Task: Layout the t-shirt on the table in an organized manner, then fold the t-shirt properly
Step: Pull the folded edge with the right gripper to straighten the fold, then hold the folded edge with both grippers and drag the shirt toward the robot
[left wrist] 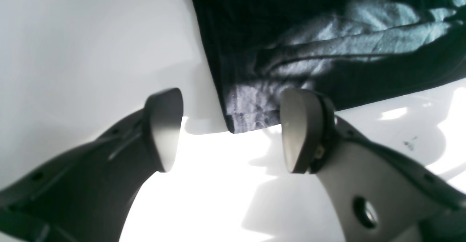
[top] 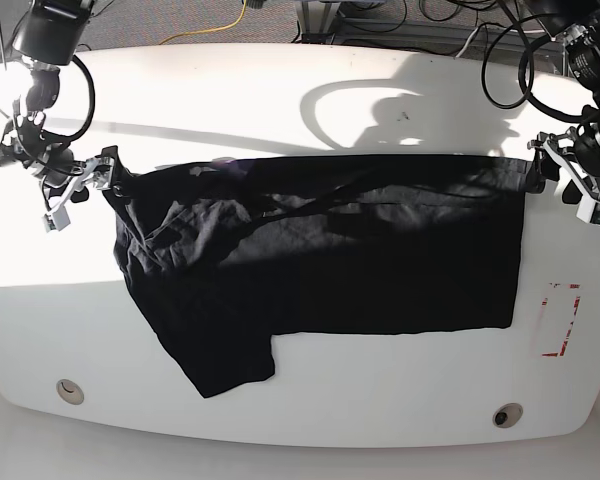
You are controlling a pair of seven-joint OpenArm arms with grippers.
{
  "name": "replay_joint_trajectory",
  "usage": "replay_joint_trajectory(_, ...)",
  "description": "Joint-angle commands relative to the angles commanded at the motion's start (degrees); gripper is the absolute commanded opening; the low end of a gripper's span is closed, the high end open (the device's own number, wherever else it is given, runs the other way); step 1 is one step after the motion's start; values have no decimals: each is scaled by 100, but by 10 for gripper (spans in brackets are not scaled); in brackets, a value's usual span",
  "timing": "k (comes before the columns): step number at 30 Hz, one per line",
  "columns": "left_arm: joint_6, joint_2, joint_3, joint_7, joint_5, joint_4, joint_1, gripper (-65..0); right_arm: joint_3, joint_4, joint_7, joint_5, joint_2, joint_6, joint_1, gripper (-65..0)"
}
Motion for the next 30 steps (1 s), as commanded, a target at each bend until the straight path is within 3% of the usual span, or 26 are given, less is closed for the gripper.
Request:
replay_joint_trajectory(10, 0, -79, -97, -9, 105, 9, -35, -253, -18, -18, 229, -457, -378, 0, 35, 0)
replay_joint_trajectory(12, 0, -79, -202, -9, 211, 0, -44, -253, -18, -18, 255, -501, -431, 0, 35, -29)
replay_joint_trajectory(15, 0, -79, -316, -9, 448, -18, -53, -253, -26, -26, 264, -536, -466, 0, 26, -179)
replay_joint_trajectory(19, 0, -70, -334, -9, 668, -26, -53, -253, -26, -26, 264, -527, -510, 0, 18, -476)
replay_joint_trajectory(22, 0, -53, -334, -9, 809, -70, -97, -253, -26, -26, 264, -536, -501, 0, 9, -648)
replay_joint_trajectory(30, 0, -44, -316, -246, 1064, -1064, -396, -251, -35, -26, 264, -527, -501, 0, -9, -623)
